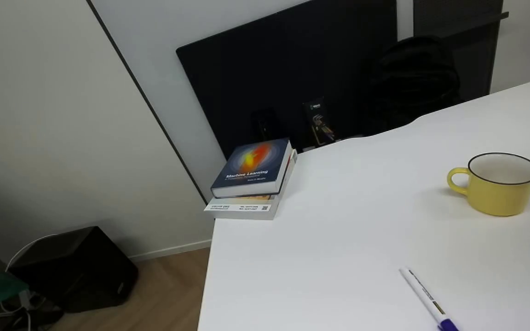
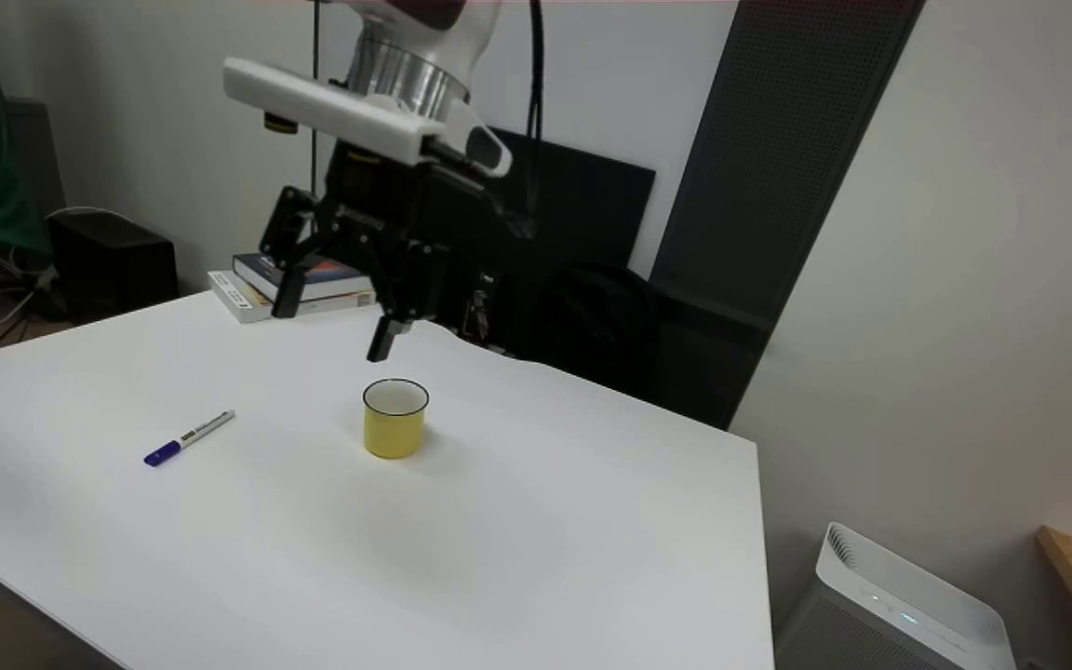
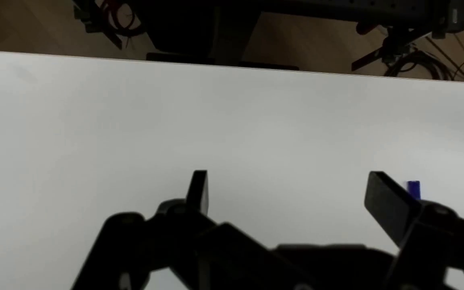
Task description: Put the marker inside the mug cup
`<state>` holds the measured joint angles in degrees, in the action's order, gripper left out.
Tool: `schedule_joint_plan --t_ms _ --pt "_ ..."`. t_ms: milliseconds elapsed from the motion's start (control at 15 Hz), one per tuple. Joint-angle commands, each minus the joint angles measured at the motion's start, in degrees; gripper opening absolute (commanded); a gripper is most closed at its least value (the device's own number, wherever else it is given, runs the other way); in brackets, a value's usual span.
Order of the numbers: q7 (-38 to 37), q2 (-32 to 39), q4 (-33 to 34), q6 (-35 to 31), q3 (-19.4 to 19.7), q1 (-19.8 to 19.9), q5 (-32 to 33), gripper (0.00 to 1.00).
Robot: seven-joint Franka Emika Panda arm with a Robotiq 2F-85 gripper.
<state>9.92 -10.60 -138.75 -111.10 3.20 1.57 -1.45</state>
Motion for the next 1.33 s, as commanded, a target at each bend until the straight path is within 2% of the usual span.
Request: schedule_joint_plan --t_ms 0,333,533,733,800,867,1267 --pt "-0.62 2.84 -3.18 -6.24 -3.56 -4.06 -5.63 1.0" --pt "1.12 6.27 -8.68 -23.87 -8.67 -9.43 -18.64 1.0" --pt "0.42 9.81 -9.59 -32.83 -11.8 -11.99 -21.41 1.0" --pt "-1.18 13.91 -9.52 -39.5 -14.77 -13.92 -21.02 1.0" --pt "-2.84 15.22 -9.38 -40.75 -15.41 -14.3 -18.87 1.0" --pt "-0.26 13.11 -9.48 -37.85 -14.99 -13.16 -20.1 1.0" --pt "-0.1 14.01 -9.43 -38.44 -15.45 -12.94 -20.0 1.0"
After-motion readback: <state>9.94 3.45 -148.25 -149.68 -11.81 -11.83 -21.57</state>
